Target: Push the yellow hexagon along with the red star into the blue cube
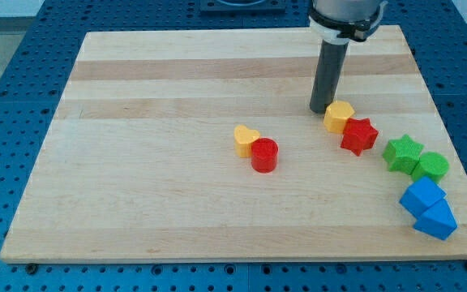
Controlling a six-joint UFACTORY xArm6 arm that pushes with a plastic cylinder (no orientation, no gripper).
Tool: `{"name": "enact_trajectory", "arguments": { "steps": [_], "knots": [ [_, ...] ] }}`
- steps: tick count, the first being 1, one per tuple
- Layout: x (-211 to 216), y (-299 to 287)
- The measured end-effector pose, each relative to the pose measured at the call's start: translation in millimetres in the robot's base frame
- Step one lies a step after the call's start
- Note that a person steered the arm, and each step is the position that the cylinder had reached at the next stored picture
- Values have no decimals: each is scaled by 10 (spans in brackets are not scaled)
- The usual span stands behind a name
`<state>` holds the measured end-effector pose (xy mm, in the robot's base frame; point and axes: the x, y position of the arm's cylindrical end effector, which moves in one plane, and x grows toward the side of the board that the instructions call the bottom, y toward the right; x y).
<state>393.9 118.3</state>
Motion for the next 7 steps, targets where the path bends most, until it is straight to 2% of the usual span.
{"name": "enact_trajectory", "arguments": {
  "steps": [3,7],
  "knots": [
    [123,108],
    [663,199]
  ]
}}
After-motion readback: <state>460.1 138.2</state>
